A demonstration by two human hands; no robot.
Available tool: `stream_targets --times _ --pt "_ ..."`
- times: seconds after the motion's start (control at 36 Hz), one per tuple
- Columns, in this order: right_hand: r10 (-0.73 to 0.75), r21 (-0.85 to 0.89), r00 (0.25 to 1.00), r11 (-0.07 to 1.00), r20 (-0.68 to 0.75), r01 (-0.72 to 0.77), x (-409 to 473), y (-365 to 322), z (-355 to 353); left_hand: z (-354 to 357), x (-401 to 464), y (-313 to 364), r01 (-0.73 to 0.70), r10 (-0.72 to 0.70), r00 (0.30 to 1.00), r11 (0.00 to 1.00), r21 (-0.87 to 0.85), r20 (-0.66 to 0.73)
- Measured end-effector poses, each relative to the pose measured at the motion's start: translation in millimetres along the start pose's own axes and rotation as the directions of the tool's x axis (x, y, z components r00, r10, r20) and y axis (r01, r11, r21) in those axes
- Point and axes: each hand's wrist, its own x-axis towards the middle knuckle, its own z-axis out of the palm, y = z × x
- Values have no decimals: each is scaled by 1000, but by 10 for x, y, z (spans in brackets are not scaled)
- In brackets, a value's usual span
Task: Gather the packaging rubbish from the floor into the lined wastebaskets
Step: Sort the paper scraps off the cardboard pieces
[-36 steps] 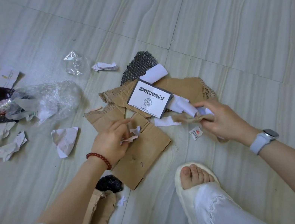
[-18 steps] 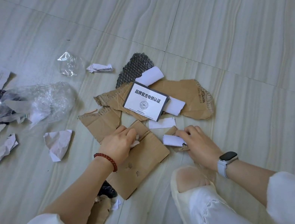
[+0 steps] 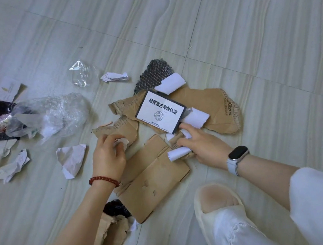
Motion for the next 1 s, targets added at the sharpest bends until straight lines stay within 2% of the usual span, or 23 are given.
stream_targets --times 0.14,0.19,0.31,0.36,0.42,0.5,0.67,0.78,0.86,0.92,1.0 --pt "-67 -148 985 988 -160 43 -83 -39 114 29 132 142 -76 76 997 997 34 10" --pt "-57 -152 980 988 -193 28 -114 -39 185 70 204 237 -160 157 987 986 56 46" --pt "-25 -151 974 988 -227 -10 -183 -63 235 204 372 465 -442 409 891 880 171 197" --pt "-21 -155 971 988 -239 -17 -195 -55 254 276 457 605 -545 468 826 806 230 314" --pt "-20 -150 964 988 -266 -21 -201 -50 276 347 525 746 -600 470 781 748 284 411" --pt "-25 -152 953 988 -302 -22 -223 -53 280 442 624 832 -642 389 742 649 408 546" --pt "-1 -129 946 991 -324 -43 -268 -10 325 554 650 645 -688 281 695 527 499 662" --pt "13 -92 962 995 -274 -40 -303 27 309 582 678 660 -733 261 659 432 525 705" --pt "49 -86 975 994 -216 -70 -317 49 299 607 728 704 -752 263 641 405 520 721" --pt "59 -87 972 993 -227 -80 -316 61 335 625 738 737 -757 251 632 405 514 733" --pt "41 -52 962 997 -271 -57 -322 58 367 606 702 804 -741 291 654 431 514 698"
